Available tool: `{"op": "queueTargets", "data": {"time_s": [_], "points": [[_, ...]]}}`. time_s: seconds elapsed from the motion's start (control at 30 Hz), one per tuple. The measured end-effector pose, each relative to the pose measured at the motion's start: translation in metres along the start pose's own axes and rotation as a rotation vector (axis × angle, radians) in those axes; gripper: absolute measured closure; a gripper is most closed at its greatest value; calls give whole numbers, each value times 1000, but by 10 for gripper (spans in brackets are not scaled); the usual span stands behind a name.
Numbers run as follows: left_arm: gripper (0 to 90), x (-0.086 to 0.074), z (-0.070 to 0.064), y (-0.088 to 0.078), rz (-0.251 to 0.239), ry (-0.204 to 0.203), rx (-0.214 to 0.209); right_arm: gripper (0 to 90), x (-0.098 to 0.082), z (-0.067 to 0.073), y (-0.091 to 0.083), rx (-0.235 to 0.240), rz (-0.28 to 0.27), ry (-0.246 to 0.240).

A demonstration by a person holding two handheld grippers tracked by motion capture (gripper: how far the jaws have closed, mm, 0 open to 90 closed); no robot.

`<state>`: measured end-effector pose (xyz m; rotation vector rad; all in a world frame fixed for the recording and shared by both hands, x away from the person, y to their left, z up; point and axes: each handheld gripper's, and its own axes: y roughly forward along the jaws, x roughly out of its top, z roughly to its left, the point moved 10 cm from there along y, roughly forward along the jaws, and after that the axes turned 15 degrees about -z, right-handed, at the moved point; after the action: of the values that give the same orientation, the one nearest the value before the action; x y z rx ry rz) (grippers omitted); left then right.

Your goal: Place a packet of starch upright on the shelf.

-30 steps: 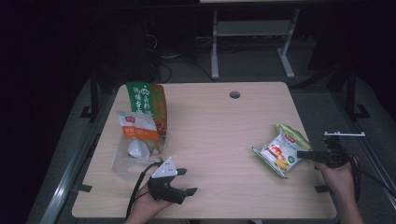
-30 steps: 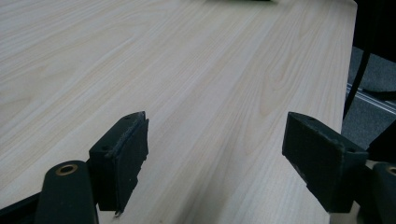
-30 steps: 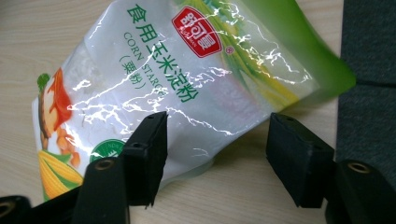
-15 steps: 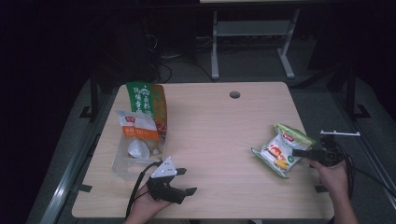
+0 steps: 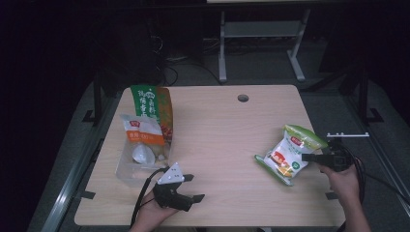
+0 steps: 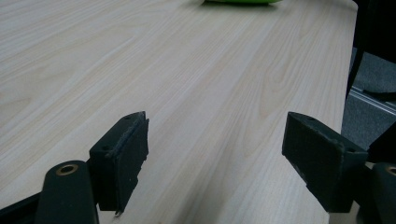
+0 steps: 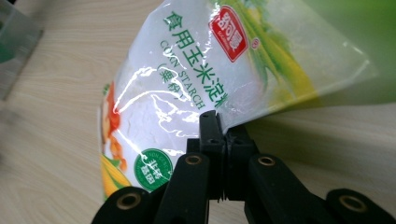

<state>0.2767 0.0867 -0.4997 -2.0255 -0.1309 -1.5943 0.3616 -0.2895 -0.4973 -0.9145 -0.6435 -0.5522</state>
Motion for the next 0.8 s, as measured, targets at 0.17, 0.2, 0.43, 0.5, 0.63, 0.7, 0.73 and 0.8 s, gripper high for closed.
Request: {"op": "queueTargets", "data": {"time_s": [0.17, 0.2, 0.43, 0.5, 0.63, 0.7, 0.73, 0.8], "points": [[222, 1, 2, -1, -5, 6, 1, 889, 15, 28, -5, 43, -21, -64], [222, 1, 2, -1, -6, 6, 1, 889, 18, 35, -6, 44, -23, -87], [222, 2, 1, -2, -7, 0, 1, 892, 25, 81, -6, 87, 4, -226], [223, 2, 1, -3, -9, -1, 2, 893, 26, 94, -6, 100, 10, -261], [224, 3, 2, -3, -14, -7, 2, 894, 29, 118, -2, 121, 16, -321], [224, 3, 3, -3, -18, -7, 2, 894, 30, 130, 0, 132, 16, -353], [224, 3, 2, -2, -19, -10, 2, 895, 30, 136, 1, 135, 17, -373], [224, 3, 2, -2, -16, -8, -1, 895, 30, 148, 3, 150, 16, -398]]}}
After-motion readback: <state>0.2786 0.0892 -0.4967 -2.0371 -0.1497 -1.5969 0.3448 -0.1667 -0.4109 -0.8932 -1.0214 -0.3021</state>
